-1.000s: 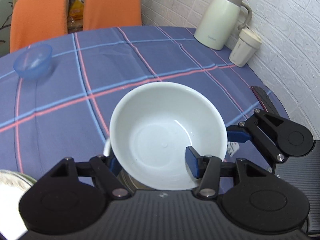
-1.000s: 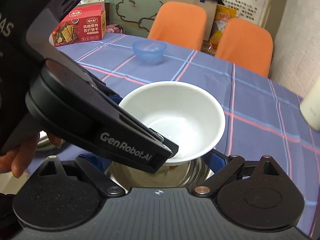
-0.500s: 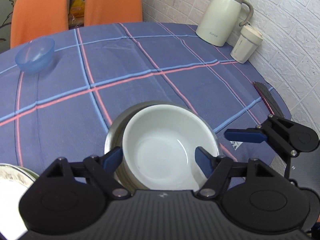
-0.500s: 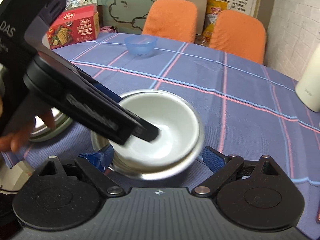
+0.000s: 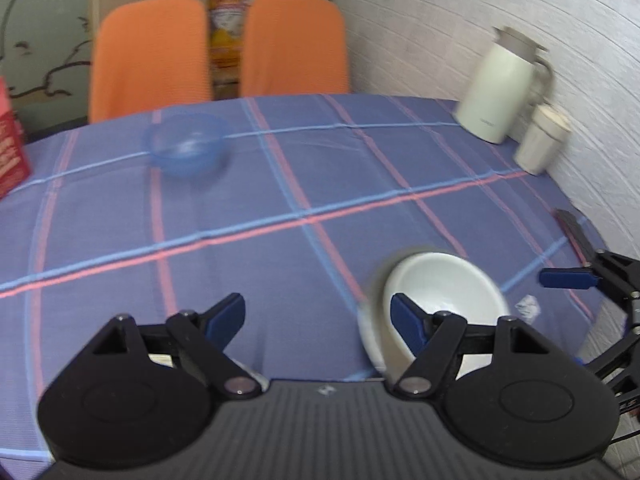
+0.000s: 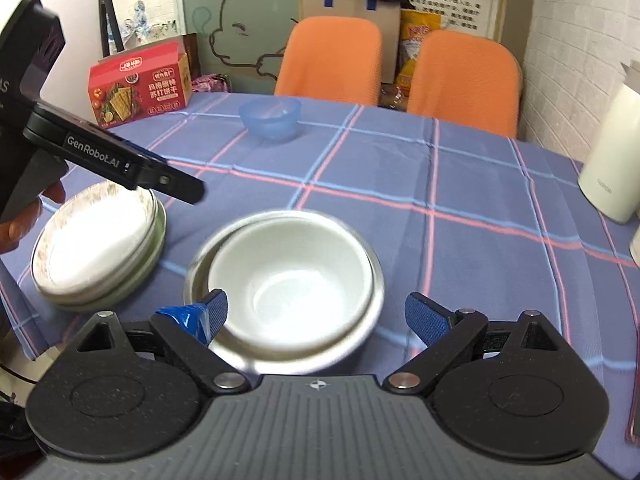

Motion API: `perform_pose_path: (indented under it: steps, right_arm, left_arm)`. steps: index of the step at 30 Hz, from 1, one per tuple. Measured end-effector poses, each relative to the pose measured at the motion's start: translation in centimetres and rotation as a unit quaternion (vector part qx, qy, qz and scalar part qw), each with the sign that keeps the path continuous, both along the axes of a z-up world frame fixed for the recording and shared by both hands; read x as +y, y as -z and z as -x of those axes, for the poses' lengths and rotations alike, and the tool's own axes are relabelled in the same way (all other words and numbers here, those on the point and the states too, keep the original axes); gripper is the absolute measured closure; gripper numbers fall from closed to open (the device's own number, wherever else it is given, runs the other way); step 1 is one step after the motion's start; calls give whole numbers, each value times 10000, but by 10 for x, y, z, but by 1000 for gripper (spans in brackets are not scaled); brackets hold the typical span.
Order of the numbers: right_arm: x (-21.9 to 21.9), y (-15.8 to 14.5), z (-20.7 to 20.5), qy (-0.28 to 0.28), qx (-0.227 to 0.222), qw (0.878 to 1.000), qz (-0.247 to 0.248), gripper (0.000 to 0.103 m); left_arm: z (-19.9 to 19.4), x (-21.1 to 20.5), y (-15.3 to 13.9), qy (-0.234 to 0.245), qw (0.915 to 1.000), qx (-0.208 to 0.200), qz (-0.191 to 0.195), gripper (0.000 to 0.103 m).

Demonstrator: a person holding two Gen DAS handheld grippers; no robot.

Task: Organize plates and bowls
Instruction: 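Carry the white bowl into the steel bowl and open the left gripper, then grasp the rim of the translucent blue bowl with the left gripper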

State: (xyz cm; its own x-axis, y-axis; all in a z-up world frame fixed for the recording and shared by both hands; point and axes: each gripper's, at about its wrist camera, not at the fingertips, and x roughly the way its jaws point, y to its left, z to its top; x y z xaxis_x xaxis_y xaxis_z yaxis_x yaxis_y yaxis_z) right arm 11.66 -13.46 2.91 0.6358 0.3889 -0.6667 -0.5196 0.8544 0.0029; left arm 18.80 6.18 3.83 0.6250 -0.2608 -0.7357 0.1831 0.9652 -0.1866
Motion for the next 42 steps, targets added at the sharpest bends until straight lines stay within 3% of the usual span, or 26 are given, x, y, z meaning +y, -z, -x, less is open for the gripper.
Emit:
perform_pose_path:
  steps: [5,13,24,29,34,35,39,42]
  right_arm:
    - [29,-14,-36,-328,26,9994,92,20]
    - [95,-36,-130,-657,113,9975,222,20]
    - [167,21,-215,-1074,510,9891,873,20]
    - [185,33,-234,-1138,585,9865,1027,20]
    - [196,41,-241,-1163,657,9870,896,20]
    - [197,43,-241,-1209,661,9872,808,20]
    - [202,47,-242,-1410,736,9862,451,23]
    - [205,45,-234,-1562,785,9841,318,23]
  left_arm:
    - [-23,58,-2,-613,9978,55,-258,30]
    - [-108,113,-13,-1066,9943,-58,-72,30]
    - [-225,117,42,-1148,9922,362,321,30]
    - [-254,110,59,-1048,9936,390,170,30]
    - [-256,112,68,-1008,9941,346,184,31]
    - [-256,111,68,-972,9947,321,130,34]
    - [-254,109,67,-768,9967,262,24,61]
    - [-249,111,66,-592,9976,317,151,69]
